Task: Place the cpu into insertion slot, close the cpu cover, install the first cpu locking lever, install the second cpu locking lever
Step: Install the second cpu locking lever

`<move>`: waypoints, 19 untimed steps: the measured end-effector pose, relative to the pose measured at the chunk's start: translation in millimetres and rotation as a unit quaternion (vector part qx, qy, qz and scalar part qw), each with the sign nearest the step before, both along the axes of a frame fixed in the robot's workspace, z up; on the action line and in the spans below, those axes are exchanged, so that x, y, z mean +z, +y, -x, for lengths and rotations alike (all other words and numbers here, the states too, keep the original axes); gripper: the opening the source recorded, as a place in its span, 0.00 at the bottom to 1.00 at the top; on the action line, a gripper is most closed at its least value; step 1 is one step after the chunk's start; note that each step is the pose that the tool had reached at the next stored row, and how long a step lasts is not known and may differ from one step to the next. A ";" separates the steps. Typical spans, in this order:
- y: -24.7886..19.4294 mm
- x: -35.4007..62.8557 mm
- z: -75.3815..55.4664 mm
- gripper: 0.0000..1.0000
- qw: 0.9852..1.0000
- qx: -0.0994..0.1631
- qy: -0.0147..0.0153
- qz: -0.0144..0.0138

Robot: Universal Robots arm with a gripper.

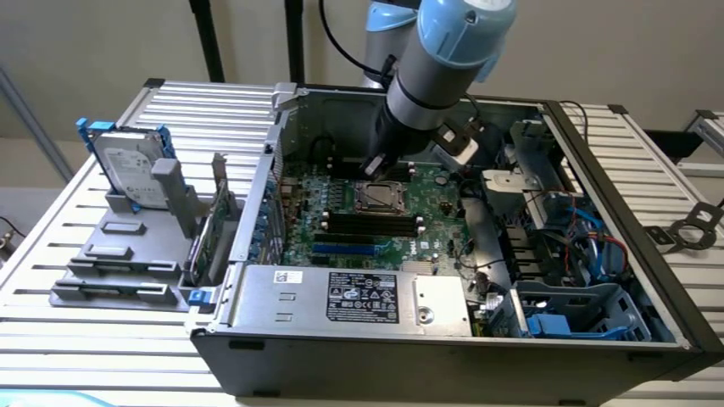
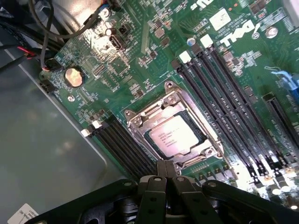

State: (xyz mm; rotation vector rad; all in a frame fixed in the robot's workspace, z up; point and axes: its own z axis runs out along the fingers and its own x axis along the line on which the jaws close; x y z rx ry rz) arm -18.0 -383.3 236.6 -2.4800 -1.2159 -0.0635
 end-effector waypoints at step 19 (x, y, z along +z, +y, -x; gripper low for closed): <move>-42.7 10.0 29.3 0.11 1.000 0.000 0.000 0.002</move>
